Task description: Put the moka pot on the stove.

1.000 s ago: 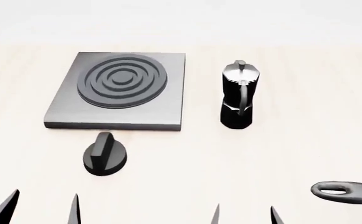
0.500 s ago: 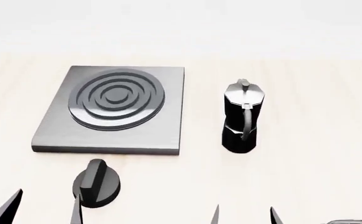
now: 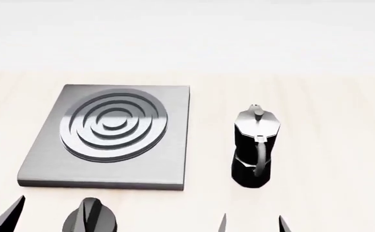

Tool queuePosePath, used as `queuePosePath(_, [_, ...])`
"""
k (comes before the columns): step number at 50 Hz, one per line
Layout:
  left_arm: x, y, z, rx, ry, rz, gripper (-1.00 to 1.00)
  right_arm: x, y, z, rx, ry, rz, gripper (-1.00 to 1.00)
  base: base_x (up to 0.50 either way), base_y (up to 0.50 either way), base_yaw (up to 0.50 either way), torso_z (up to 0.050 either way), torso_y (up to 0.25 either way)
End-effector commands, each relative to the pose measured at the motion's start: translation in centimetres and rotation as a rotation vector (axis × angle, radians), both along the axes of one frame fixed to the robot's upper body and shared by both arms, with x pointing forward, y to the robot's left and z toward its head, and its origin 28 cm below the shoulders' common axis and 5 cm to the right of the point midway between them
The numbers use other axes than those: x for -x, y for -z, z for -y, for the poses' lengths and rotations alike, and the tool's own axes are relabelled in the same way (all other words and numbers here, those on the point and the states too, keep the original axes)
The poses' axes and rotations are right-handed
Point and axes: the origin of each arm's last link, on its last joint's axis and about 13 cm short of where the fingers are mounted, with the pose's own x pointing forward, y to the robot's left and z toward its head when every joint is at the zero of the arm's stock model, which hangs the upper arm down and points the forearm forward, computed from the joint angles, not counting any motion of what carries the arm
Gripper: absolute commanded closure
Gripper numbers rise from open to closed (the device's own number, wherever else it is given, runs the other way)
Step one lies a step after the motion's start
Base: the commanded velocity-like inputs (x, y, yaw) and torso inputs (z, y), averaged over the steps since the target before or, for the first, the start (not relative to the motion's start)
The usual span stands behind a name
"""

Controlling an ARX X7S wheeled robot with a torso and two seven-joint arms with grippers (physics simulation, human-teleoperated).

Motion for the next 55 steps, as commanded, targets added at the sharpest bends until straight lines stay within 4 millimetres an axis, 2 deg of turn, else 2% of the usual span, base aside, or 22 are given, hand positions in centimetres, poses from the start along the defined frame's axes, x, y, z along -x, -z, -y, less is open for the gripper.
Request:
queuePosePath(1, [0.01,-0.01,0.06,0.001,0.005,0.000,-1.00,-0.03,0.07,-0.02,-0.001,0.000,-0.003,-1.00,0.23,0.00,0.00,0.000,0.000])
queuePosePath(20, [0.12,0.02,0.10,0.004,0.011,0.001,-1.00,0.02,0.12,0.04,0.002,0.018,-0.018,-1.00,0.23,0.00,0.00,0.000,0.000])
queuePosePath(55, [0.52,-0.43,0.05,0.005,0.017,0.012,-1.00,0.35,-0.31,-0.60,-0.013,-0.027,0.020,-1.00,0.00,0.11,0.00,0.000,0.000])
